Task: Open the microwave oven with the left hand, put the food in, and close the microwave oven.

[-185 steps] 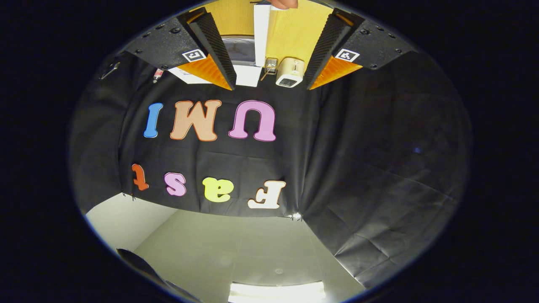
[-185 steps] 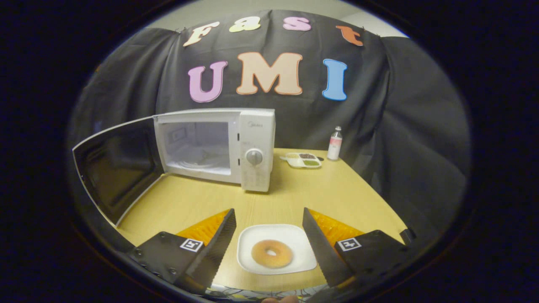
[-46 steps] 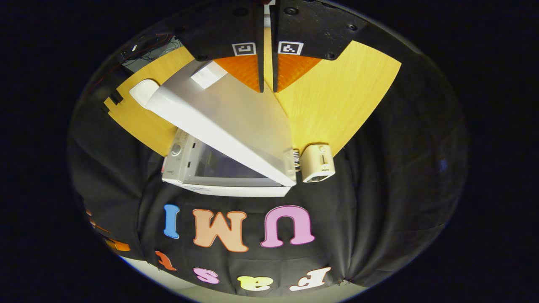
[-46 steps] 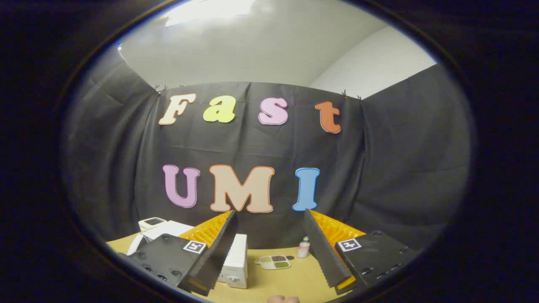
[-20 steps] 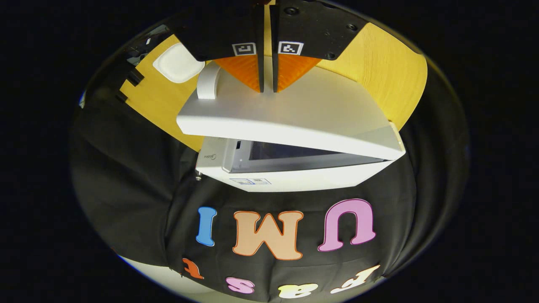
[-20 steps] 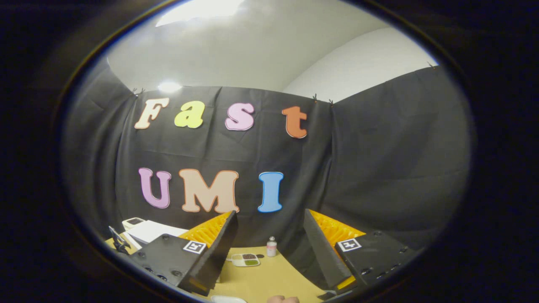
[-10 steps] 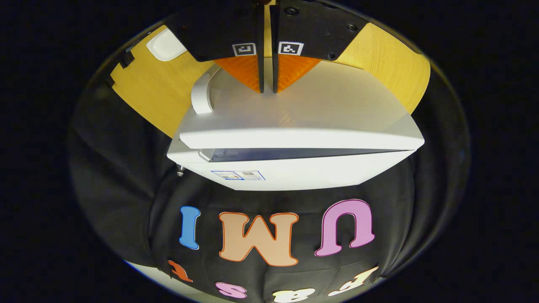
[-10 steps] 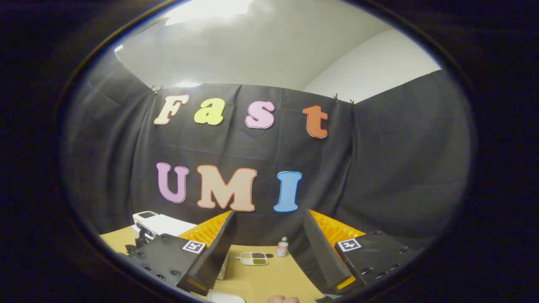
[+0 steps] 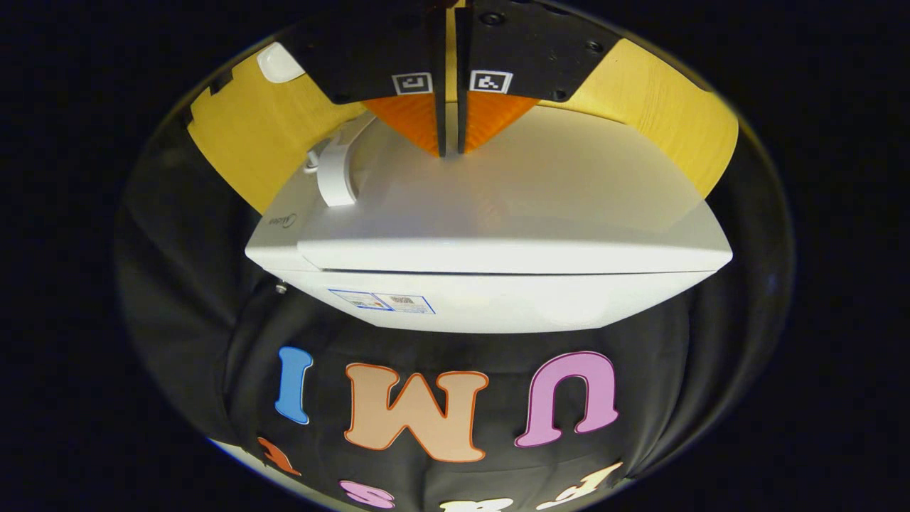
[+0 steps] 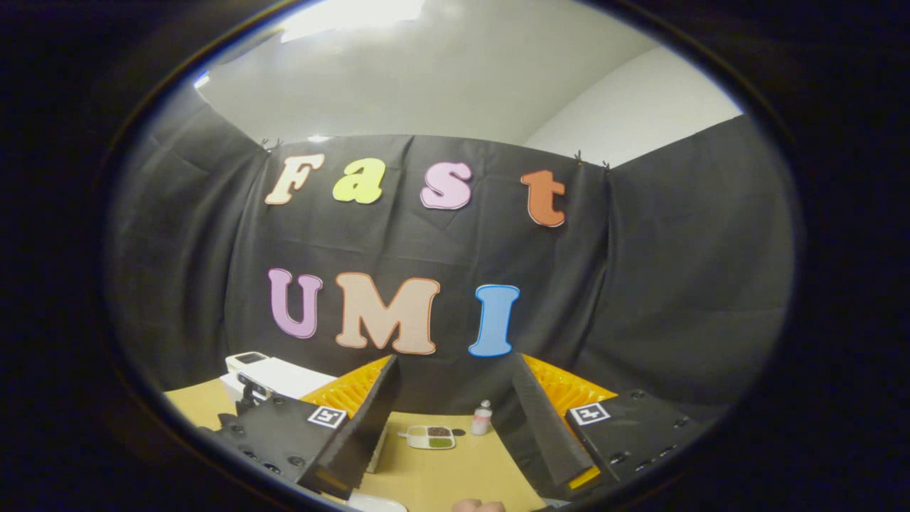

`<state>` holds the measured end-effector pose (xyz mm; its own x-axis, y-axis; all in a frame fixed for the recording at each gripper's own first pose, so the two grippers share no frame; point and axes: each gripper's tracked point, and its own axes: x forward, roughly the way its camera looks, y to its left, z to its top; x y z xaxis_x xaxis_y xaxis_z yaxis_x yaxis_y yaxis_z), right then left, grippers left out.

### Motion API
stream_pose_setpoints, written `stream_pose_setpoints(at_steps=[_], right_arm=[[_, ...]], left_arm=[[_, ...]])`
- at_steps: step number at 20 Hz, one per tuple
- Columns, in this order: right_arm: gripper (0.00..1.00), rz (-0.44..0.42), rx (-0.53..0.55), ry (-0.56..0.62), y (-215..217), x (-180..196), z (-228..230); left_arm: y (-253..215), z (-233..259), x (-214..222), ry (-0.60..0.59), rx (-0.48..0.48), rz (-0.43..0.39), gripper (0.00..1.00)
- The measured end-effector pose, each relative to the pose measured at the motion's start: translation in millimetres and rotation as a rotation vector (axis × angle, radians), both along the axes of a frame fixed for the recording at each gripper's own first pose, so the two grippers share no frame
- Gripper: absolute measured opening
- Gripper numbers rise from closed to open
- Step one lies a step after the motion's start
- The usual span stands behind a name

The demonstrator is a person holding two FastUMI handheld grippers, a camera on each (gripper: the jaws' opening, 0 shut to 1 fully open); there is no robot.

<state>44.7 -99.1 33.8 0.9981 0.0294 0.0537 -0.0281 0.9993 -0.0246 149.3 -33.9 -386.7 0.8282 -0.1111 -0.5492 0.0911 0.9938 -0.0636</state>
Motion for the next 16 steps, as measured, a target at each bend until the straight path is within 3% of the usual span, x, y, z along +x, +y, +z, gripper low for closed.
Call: stream_pose_setpoints(at_steps=[1,3,5,7,10,16], right_arm=[[0.94,0.009,0.004,0.003,1,2,-1],[1.0,0.018,0.003,0.003,5,7,-2],[1.0,0.026,-0.001,0.004,7,10,-3],[0.94,0.03,-0.004,0.007,10,11,-4],[0.94,0.032,-0.007,0.015,13,10,-4],[0.94,0.023,0.0,0.025,21,4,-7]], left_arm=[[-7,-7,-7,0.057,-0.026,0.012,0.02],[-10,-6,-5,0.045,-0.034,0.02,0.08],[-9,-7,-7,0.044,-0.019,0.016,0.08],[-8,-8,-8,0.048,-0.027,0.011,0.08],[-9,-4,-14,0.038,-0.019,0.009,0.08],[-16,61,-45,-0.08,-0.016,-0.07,0.08]])
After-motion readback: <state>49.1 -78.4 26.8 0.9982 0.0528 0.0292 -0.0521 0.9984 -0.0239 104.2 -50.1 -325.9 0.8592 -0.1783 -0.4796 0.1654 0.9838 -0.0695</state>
